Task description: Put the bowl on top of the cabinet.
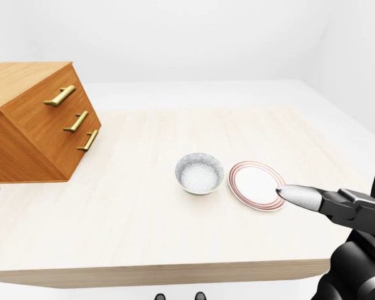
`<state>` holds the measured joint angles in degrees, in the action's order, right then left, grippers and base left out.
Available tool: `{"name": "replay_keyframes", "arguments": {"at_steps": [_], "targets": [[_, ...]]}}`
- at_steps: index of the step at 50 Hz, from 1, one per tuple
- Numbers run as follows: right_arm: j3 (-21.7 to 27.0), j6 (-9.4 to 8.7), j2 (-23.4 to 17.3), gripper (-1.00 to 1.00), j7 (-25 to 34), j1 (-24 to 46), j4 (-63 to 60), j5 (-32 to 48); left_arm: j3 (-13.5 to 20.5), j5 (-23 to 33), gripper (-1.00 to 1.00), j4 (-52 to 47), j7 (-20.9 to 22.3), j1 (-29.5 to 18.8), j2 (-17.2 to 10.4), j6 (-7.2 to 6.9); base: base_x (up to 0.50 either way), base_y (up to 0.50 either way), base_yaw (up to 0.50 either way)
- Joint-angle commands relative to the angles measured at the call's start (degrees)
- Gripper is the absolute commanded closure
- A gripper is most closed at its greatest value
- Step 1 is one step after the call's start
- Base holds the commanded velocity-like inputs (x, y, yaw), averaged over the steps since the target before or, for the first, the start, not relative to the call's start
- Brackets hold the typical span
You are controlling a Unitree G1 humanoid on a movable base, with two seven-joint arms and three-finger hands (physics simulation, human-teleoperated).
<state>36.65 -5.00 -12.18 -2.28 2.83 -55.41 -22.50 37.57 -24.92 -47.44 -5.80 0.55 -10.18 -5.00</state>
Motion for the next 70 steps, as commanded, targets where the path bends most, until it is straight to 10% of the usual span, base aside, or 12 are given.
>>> {"name": "replay_keyframes", "arguments": {"at_steps": [1, 70], "targets": [[0.14, 0.00, 0.33, -1.00, 0.33, -0.44, -0.02, 0.25, -0.25, 0.60, -1.00, 0.75, 0.01, 0.10, 0.06, 0.00, 0.41, 0.00, 0.00], [-1.93, 0.00, 2.57, -1.00, 3.63, -2.05, 2.02, 6.11, 0.23, 0.32, -1.00, 0.46, -0.16, 0.19, 0.04, 0.00, 0.05, 0.33, 0.00]]}}
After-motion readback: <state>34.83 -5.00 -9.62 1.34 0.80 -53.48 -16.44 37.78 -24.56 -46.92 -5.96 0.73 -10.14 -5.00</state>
